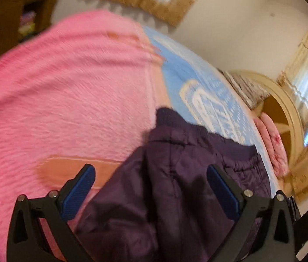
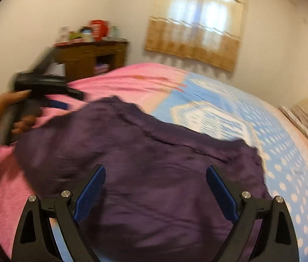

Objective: Fold large clothes
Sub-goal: 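Grasp the purple jacket bundle with the right gripper while the left gripper grasps its other side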

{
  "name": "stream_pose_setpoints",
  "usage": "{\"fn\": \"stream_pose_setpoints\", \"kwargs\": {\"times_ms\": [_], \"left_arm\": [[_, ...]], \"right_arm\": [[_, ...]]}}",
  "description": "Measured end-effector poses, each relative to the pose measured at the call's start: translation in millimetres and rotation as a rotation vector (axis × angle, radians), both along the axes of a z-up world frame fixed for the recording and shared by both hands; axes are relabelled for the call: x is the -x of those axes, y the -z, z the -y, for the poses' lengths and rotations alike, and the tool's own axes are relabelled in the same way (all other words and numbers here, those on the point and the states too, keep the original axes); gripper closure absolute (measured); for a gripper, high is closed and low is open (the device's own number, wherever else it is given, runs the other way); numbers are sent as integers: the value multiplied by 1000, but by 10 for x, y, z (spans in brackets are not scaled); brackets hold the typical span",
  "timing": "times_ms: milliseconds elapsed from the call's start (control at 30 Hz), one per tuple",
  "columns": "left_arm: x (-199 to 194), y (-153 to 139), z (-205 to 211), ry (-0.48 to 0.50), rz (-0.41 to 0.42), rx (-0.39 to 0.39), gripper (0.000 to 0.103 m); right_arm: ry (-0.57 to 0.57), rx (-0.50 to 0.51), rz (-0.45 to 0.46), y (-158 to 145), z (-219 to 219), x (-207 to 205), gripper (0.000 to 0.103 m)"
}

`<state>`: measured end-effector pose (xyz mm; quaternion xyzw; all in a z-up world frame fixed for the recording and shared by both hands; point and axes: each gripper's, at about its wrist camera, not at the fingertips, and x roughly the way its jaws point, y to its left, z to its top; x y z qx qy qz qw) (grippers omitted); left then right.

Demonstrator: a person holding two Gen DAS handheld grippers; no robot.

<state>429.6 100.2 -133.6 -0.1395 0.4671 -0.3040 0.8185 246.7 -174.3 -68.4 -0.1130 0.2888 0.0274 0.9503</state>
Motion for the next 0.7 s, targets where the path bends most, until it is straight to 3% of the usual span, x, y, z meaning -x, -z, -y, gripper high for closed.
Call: {"fn": "stream_pose_setpoints", "kwargs": {"times_ms": [100,200,300,400,433,533,567,633,700], "left_arm": [[-193,62,87,37,-52,-8,0],[-344,116,123,76,-134,59,0],[-436,253,231,124,-243,102,0],[-475,315,329,184,-270,115,0],[-466,309,336,205,-262,128,1],[-435,329,343,276,-267,172,26],[-455,311,328,284,-269,166,41],[-421,281,274,306,-268,156,58],[-362,177,265,317,-251,161,68]], "right_arm": [[-128,55,-1,31,-465,105,10],[-251,130,-20,160,-1007,134,10],[-334,210,-16,306,-1418,96,10],[-374,301,-17,476,-1703,-17,11],[-372,328,-25,526,-1743,-64,24],[-399,335,-67,620,-1784,-176,53],[-404,345,-66,624,-1802,-170,57],[-420,360,-59,599,-1816,-136,68],[-427,343,-55,541,-1769,-101,74]]}}
